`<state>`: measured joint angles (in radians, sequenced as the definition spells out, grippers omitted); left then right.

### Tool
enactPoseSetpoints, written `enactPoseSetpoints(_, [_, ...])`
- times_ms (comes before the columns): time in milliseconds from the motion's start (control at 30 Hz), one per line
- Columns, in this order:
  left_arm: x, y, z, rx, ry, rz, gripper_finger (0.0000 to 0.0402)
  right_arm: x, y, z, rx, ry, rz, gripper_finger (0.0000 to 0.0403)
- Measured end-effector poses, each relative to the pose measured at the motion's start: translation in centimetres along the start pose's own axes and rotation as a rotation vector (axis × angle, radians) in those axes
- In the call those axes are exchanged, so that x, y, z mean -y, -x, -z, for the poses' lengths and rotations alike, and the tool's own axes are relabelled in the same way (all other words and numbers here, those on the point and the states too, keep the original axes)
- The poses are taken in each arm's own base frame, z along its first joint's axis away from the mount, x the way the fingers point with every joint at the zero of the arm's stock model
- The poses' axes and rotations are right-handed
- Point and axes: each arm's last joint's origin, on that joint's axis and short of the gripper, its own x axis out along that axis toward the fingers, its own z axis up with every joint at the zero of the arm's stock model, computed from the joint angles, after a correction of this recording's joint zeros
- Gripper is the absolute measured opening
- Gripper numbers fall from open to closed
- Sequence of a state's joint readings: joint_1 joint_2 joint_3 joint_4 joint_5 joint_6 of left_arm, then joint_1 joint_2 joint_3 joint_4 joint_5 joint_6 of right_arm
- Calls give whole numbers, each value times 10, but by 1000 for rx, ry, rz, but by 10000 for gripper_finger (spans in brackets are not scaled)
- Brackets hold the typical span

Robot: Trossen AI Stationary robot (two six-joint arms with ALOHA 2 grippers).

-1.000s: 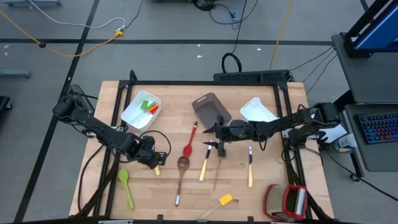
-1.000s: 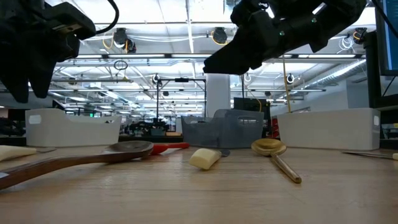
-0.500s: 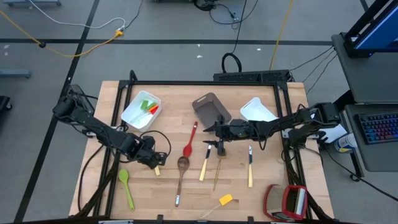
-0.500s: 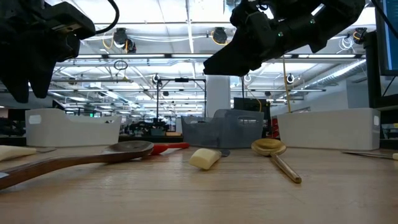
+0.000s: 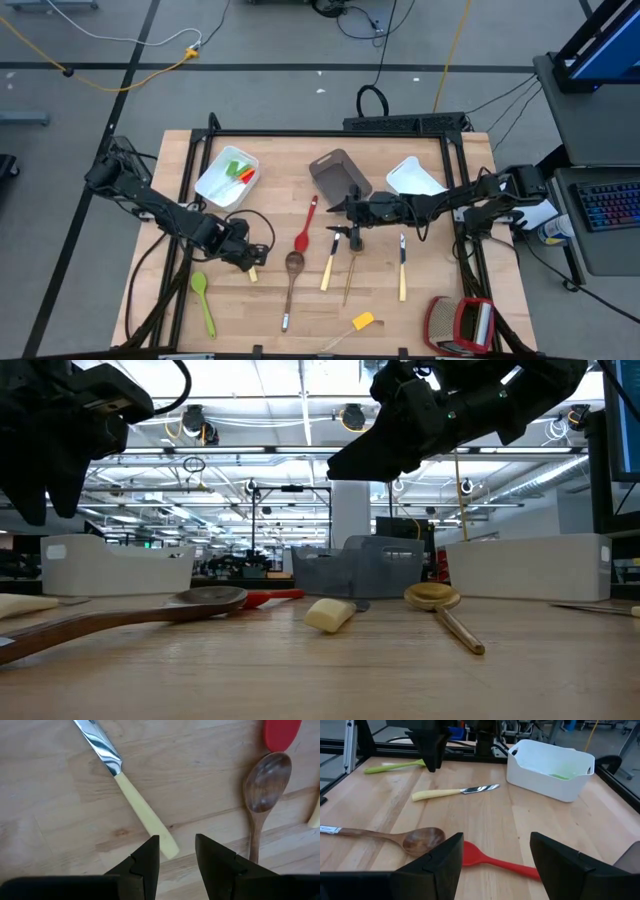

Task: Pick & Place Kitchen Items
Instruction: Put the left yellow table knife into black bin

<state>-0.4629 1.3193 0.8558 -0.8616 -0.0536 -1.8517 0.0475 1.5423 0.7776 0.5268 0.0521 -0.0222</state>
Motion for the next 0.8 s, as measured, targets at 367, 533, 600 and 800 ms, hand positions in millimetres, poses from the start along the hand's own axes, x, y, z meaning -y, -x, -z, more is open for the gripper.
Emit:
enactPoseSetpoints(367, [-4,0,14,-7,72,0,129,0,0,0,0,67,0,224])
enactPoseSetpoints(533, [-6,1,20,33,110,21,129,0,0,0,0,76,0,224])
enactPoseSetpoints(600, [-7,1,22,39,118,26,129,0,0,0,0,78,0,224])
enactPoseSetpoints(800, [-8,1,25,65,123,41,129,0,0,0,1,152,0,224])
